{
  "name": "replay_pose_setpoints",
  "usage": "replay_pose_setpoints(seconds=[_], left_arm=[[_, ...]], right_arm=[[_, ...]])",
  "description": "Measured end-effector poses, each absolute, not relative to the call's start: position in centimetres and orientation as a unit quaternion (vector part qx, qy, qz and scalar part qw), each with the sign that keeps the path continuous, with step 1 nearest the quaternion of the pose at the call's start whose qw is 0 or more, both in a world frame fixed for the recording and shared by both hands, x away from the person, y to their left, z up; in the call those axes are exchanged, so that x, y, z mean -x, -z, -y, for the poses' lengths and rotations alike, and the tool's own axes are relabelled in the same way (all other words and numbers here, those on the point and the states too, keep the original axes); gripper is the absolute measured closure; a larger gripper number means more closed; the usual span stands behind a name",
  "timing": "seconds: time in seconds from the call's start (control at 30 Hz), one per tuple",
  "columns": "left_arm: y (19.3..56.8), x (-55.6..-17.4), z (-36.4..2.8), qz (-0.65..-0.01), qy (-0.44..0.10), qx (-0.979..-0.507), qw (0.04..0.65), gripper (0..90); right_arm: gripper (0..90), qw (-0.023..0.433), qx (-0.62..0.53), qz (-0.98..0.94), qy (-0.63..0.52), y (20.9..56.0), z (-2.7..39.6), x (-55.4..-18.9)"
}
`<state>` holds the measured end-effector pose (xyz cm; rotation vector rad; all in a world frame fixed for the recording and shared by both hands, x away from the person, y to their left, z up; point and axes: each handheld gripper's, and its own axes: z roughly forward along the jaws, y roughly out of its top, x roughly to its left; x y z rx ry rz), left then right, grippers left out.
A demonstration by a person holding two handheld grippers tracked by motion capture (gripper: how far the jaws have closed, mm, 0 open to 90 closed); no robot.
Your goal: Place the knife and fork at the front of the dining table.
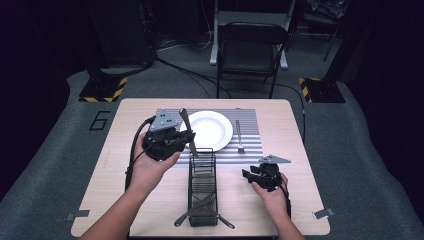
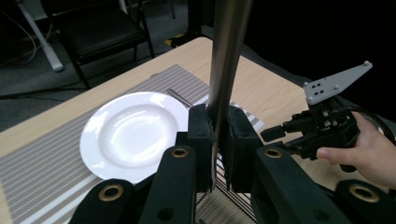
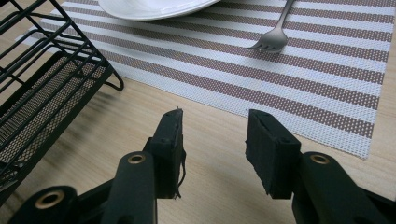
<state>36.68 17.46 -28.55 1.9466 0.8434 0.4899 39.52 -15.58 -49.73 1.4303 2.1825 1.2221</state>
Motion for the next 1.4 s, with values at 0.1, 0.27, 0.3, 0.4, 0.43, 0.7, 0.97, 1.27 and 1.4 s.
replay_pose_setpoints(seconds=[0.1, 0.27, 0.3, 0.4, 0.43, 0.7, 0.97, 1.27, 1.4], left_arm=[[28.2, -36.6, -17.9, -0.347, -0.199, -0.789, 0.465, 82.6], [27.9, -36.6, -18.7, -0.352, -0.205, -0.786, 0.465, 82.6], [27.9, -36.6, -18.9, -0.353, -0.206, -0.785, 0.465, 82.6], [28.2, -36.9, -19.4, -0.361, -0.206, -0.782, 0.464, 82.7], [28.3, -36.9, -19.5, -0.362, -0.206, -0.782, 0.463, 82.7], [29.4, -37.4, -21.3, -0.388, -0.213, -0.768, 0.463, 82.7], [30.9, -38.2, -23.0, -0.419, -0.223, -0.75, 0.46, 82.7], [33.2, -39.3, -24.4, -0.449, -0.245, -0.737, 0.443, 82.7], [34.4, -39.9, -25.2, -0.457, -0.248, -0.733, 0.438, 82.7]], right_arm=[[56.1, 0.132, -0.492, -0.752, -0.419, 49.7, 15.5, -39.5], [56.1, 0.132, -0.491, -0.752, -0.42, 49.7, 15.5, -39.5], [56.1, 0.132, -0.491, -0.752, -0.42, 49.7, 15.5, -39.5], [56.1, 0.133, -0.491, -0.752, -0.42, 49.7, 15.5, -39.5], [56.1, 0.133, -0.491, -0.752, -0.42, 49.7, 15.5, -39.5], [56.1, 0.133, -0.492, -0.752, -0.419, 49.7, 15.5, -39.5], [56.1, 0.133, -0.491, -0.753, -0.418, 49.7, 15.5, -39.5], [56.1, 0.131, -0.494, -0.751, -0.418, 49.8, 15.5, -39.4], [56.1, 0.13, -0.491, -0.753, -0.417, 49.8, 15.4, -39.4]])
